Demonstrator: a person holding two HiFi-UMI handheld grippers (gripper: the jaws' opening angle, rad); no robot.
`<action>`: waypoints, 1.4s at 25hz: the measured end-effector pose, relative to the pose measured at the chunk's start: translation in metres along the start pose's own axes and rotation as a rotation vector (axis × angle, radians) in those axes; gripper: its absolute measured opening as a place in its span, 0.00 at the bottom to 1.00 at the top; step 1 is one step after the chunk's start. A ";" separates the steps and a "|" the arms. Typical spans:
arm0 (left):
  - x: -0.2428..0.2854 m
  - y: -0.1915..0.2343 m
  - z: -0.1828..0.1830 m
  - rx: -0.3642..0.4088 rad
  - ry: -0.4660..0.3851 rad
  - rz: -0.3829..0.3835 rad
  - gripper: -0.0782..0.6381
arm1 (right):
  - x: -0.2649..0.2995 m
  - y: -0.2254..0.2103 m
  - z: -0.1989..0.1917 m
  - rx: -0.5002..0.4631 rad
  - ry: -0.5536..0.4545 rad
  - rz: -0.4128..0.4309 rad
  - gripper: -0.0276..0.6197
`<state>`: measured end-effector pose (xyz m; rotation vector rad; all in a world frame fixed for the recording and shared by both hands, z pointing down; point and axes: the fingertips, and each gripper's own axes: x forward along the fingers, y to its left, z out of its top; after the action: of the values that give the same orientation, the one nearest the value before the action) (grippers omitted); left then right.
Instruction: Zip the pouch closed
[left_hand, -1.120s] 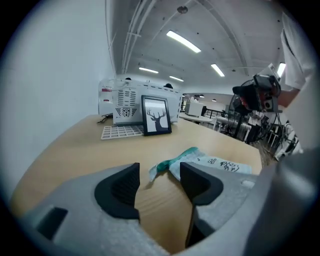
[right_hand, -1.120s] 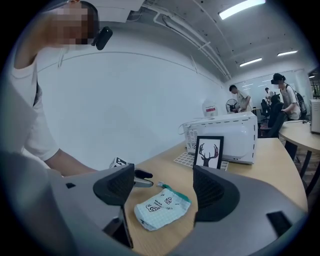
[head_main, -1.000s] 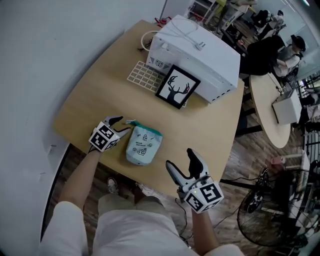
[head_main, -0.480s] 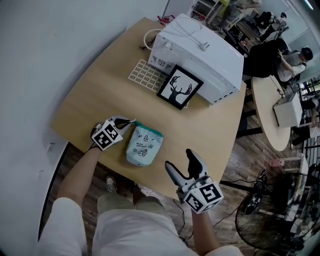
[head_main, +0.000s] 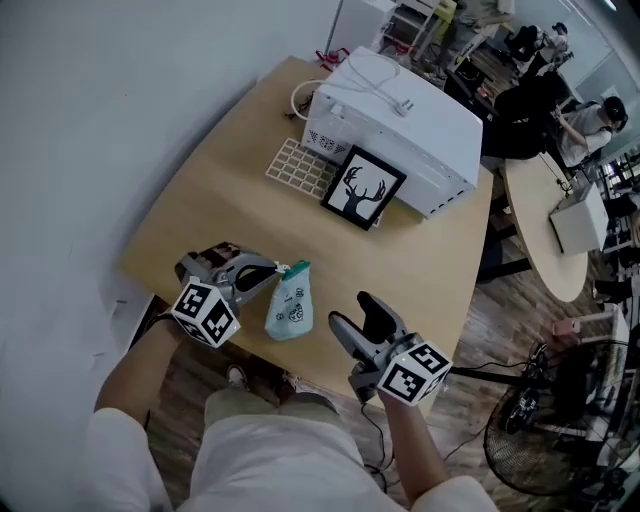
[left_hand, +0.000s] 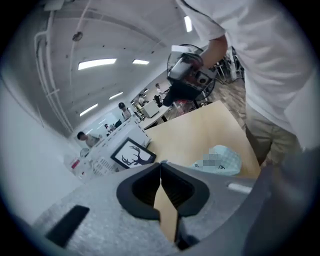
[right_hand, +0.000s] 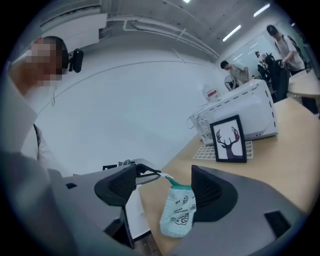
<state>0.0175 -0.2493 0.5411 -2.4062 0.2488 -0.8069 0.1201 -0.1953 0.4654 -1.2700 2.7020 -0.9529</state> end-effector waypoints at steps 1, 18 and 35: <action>-0.007 0.001 0.010 0.049 -0.005 0.012 0.14 | 0.004 0.004 -0.002 0.026 0.004 0.024 0.55; -0.111 -0.001 0.127 0.559 -0.145 0.039 0.13 | 0.036 0.096 -0.006 0.011 0.395 0.597 0.40; -0.131 0.001 0.143 0.550 -0.171 0.074 0.13 | 0.044 0.130 -0.002 -0.329 0.466 0.703 0.20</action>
<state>-0.0011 -0.1378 0.3833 -1.9183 0.0376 -0.5424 -0.0005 -0.1615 0.4091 -0.0123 3.3553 -0.7888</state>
